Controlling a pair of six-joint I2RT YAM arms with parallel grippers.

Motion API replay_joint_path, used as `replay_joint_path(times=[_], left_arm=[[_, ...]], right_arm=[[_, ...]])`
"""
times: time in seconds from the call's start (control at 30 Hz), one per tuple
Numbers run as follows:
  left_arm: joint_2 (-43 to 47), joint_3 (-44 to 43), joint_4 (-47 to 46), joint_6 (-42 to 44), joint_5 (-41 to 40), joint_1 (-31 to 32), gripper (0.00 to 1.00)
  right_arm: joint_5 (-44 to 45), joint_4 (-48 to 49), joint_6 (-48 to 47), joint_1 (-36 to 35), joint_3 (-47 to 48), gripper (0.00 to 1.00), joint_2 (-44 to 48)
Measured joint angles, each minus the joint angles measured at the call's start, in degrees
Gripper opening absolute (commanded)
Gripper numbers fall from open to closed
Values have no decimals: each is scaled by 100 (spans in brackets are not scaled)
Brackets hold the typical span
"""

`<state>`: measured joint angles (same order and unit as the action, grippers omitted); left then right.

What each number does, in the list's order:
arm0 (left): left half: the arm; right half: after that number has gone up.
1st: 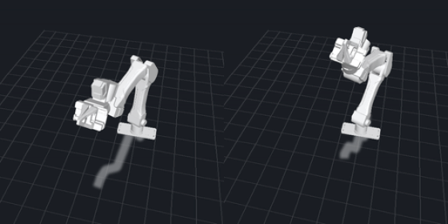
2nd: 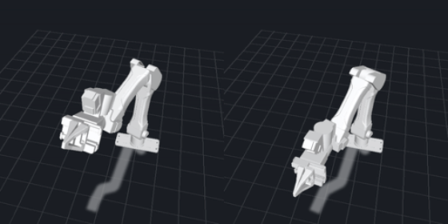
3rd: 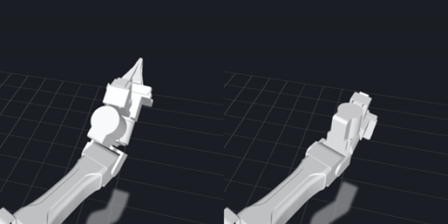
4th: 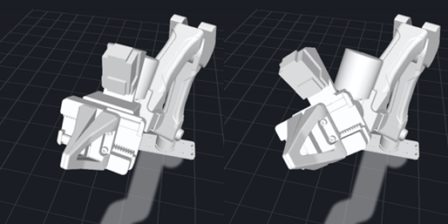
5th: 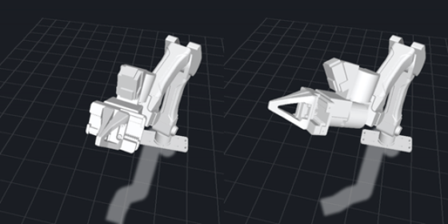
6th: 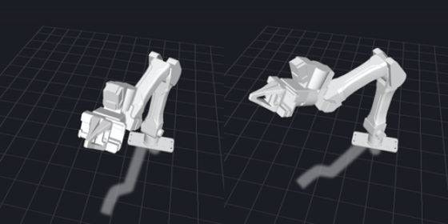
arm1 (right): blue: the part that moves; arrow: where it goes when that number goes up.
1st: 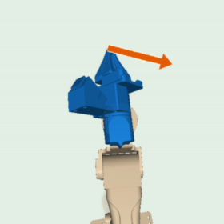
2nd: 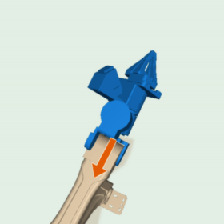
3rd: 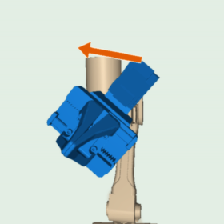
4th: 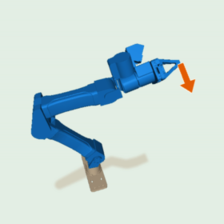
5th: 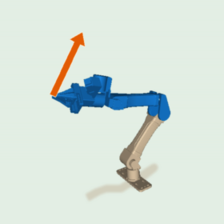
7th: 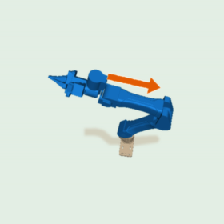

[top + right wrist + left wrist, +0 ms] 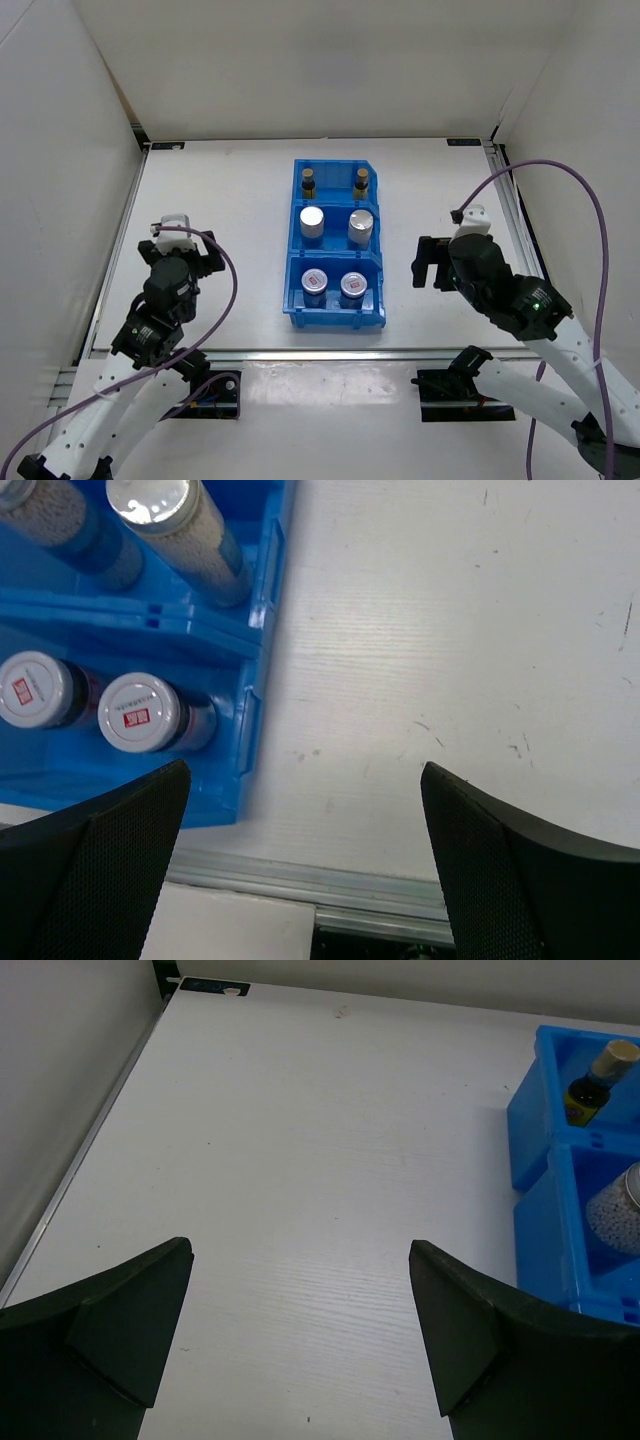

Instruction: Organize the condiment bottles

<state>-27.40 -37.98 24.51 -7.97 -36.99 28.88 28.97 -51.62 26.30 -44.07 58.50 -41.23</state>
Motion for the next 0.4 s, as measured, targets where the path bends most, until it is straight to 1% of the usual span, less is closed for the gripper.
replay_joint_path(times=[0.13,0.4], left_arm=[[33,162,-138,2,-28,0,100],[472,734,-671,216,37,0,100]], right_arm=[[-85,-251,2,0,44,99,-81],[-146,-610,190,0,186,100,-691]])
